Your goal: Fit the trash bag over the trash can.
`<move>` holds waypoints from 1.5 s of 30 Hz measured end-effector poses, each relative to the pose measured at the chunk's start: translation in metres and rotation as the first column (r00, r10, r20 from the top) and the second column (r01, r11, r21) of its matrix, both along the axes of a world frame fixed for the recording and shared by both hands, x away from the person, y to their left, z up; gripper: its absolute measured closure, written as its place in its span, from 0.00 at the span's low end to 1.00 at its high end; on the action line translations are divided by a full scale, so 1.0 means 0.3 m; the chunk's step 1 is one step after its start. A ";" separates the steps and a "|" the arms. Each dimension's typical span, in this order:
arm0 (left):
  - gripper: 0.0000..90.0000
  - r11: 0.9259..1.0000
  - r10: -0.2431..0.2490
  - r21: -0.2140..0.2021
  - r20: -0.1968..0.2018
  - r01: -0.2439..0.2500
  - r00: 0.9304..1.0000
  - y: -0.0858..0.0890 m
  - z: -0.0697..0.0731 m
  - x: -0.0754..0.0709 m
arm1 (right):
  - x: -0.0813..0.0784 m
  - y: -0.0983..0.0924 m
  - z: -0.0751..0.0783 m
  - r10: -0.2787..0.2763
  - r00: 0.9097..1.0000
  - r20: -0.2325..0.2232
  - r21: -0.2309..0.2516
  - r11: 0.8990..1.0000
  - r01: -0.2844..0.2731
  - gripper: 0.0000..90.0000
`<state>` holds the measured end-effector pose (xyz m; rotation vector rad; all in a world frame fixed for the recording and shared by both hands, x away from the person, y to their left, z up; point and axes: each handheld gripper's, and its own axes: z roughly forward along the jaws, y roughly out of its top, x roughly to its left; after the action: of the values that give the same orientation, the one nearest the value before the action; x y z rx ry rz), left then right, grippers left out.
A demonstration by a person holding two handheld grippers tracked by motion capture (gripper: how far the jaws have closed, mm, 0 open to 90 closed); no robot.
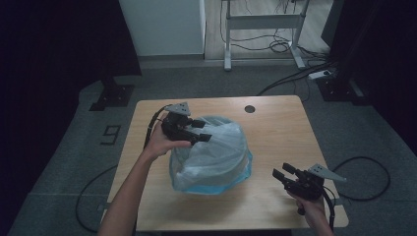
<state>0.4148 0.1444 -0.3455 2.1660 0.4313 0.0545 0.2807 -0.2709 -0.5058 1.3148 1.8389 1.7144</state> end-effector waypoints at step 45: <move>0.45 0.975 -0.029 0.217 -0.044 0.038 0.999 -0.048 -0.027 -0.027 | 0.003 0.003 -0.013 -0.006 1.000 -0.013 -0.007 1.000 0.005 0.44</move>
<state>0.4068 0.1298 -0.3535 2.3936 0.4287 0.0415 0.2816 -0.2701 -0.5097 1.3299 1.8446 1.6996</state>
